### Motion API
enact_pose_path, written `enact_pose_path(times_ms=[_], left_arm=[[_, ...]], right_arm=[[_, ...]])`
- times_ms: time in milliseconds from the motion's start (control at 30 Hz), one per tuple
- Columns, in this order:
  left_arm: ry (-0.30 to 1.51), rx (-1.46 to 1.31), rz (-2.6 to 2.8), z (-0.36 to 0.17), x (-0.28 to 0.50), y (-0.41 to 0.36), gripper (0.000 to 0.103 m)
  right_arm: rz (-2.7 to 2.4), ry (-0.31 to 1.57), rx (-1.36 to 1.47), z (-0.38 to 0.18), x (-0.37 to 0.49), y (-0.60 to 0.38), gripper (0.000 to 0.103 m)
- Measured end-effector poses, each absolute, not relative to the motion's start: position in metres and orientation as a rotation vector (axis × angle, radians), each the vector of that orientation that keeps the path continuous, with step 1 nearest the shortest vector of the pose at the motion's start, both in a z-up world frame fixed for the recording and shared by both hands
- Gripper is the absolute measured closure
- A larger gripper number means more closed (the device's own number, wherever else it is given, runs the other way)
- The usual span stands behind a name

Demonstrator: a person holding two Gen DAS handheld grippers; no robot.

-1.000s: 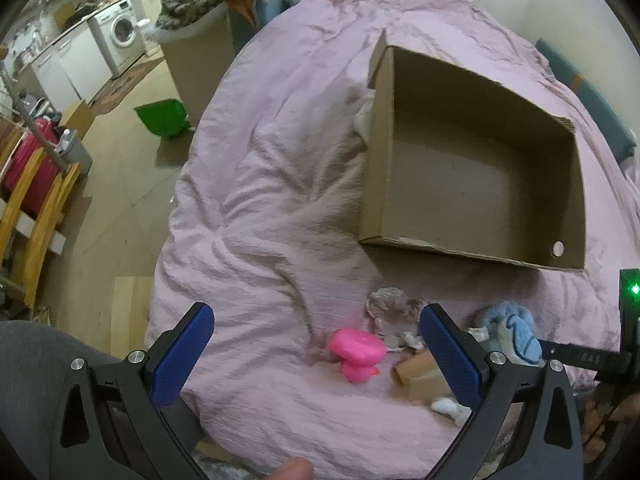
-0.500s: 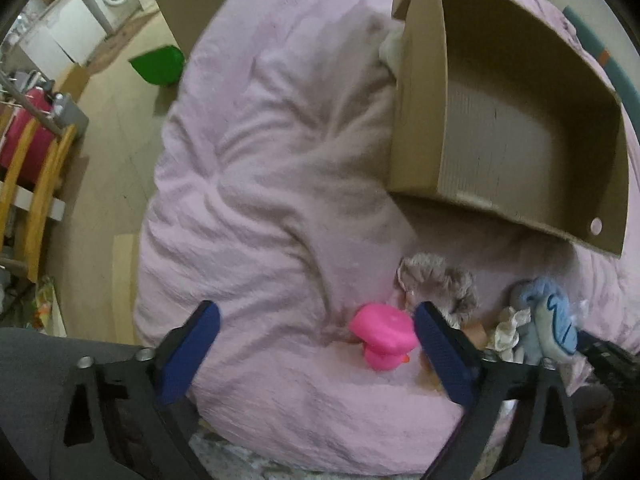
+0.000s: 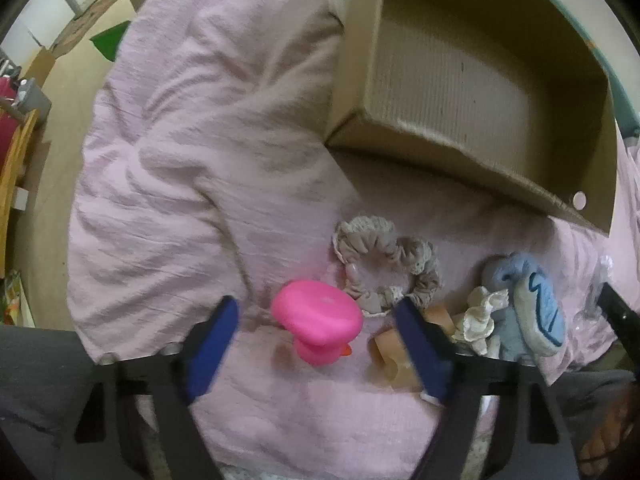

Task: Organize soft objects
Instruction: 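Grasp the pink rubber toy with the left tool while the right tool grasps the plastic bag, then carry both items into the box and open both tools to release them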

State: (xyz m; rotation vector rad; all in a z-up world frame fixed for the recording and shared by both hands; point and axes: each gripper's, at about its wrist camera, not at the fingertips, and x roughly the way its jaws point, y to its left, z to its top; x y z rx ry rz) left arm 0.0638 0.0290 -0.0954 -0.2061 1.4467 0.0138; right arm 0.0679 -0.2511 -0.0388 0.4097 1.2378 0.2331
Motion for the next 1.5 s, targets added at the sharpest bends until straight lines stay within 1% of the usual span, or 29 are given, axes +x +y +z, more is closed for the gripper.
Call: enact_pose_path(times_ms=[33, 67, 167, 267, 400, 567, 833, 967, 1200, 1500], left_arm=[[1.453, -0.203, 0.01, -0.099, 0.063, 0.028, 0.043], [1.459, -0.202, 0.009, -0.101, 0.062, 0.028, 0.057], [1.443, -0.217, 0.014, -0.098, 0.057, 0.03, 0.057], [1.399, -0.22, 0.006, -0.08, 0.047, 0.035, 0.058], [1.297, -0.186, -0.004, -0.05, 0.032, 0.039, 0.058], [1.196, -0.15, 0.005, -0.024, 0.039, 0.035, 0.058], [1.168, -0.114, -0.012, -0.018, 0.049, 0.017, 0.058], [1.161, -0.133, -0.018, -0.013, 0.051, 0.021, 0.058], [1.121, -0.168, -0.056, 0.011, 0.062, 0.018, 0.058], [1.037, -0.101, -0.065, 0.046, 0.115, 0.0, 0.058]], right_arm=[[0.232, 1.24, 0.41, -0.039, 0.069, -0.253, 0.078], [0.231, 1.243, 0.408, -0.039, 0.068, -0.253, 0.078], [0.218, 1.252, 0.397, -0.037, 0.066, -0.254, 0.078], [0.218, 1.241, 0.412, -0.021, 0.061, -0.258, 0.078], [0.231, 1.183, 0.408, 0.003, 0.061, -0.256, 0.078], [0.25, 1.164, 0.4, 0.01, 0.072, -0.252, 0.078], [0.239, 1.153, 0.38, 0.017, 0.084, -0.25, 0.078], [0.229, 1.154, 0.372, 0.02, 0.083, -0.248, 0.078], [0.242, 1.128, 0.36, 0.027, 0.086, -0.25, 0.078], [0.282, 1.067, 0.371, 0.026, 0.117, -0.247, 0.078]])
